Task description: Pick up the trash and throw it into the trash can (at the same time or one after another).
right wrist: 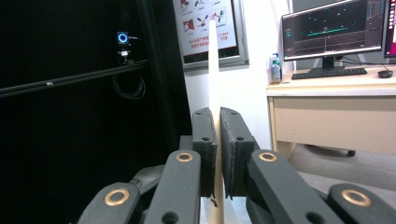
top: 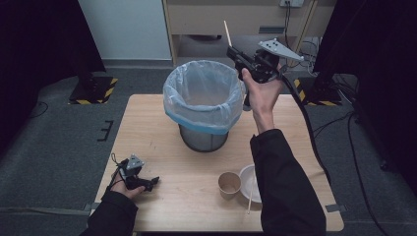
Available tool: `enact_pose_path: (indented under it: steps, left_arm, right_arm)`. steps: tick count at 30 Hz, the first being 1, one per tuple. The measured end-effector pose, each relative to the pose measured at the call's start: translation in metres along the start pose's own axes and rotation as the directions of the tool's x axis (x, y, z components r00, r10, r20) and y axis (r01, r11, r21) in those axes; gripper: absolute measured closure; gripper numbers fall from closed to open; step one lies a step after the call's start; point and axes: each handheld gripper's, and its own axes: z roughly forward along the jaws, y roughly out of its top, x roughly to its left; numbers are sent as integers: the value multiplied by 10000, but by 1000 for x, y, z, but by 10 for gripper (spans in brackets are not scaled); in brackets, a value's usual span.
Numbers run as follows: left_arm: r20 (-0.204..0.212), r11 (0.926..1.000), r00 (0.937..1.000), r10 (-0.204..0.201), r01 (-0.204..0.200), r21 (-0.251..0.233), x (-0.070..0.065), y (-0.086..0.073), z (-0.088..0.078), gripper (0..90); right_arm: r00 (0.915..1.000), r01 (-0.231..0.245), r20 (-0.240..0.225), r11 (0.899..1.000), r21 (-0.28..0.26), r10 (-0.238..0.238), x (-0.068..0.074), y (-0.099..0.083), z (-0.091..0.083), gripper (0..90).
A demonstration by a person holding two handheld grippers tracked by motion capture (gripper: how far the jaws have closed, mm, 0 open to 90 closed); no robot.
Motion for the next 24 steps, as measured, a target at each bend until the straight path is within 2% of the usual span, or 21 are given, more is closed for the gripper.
enact_pose_path:
  steps: [3, 12, 20, 24]
  left_arm:
    - [3, 10000, 10000, 9, -9, -3, 0, 0, 0, 0]
    - [21, 10000, 10000, 15, -15, 6, 0, 0, 0, 0]
    - [20, 10000, 10000, 19, -19, 8, 0, 0, 0, 0]
    - [28, 10000, 10000, 27, -27, 9, 0, 1, 0, 0]
  right_arm:
    - [9999, -106, -44, 9999, -87, 106, 1, -2, 8, 857]
    - [10000, 21, -8, 10000, -36, -21, 3, -10, 34, 856]
    - [9999, 31, 109, 10000, -34, -30, 2, -18, 50, 856]
    - [9997, 185, 183, 9998, 22, -185, 2, -22, 56, 854]
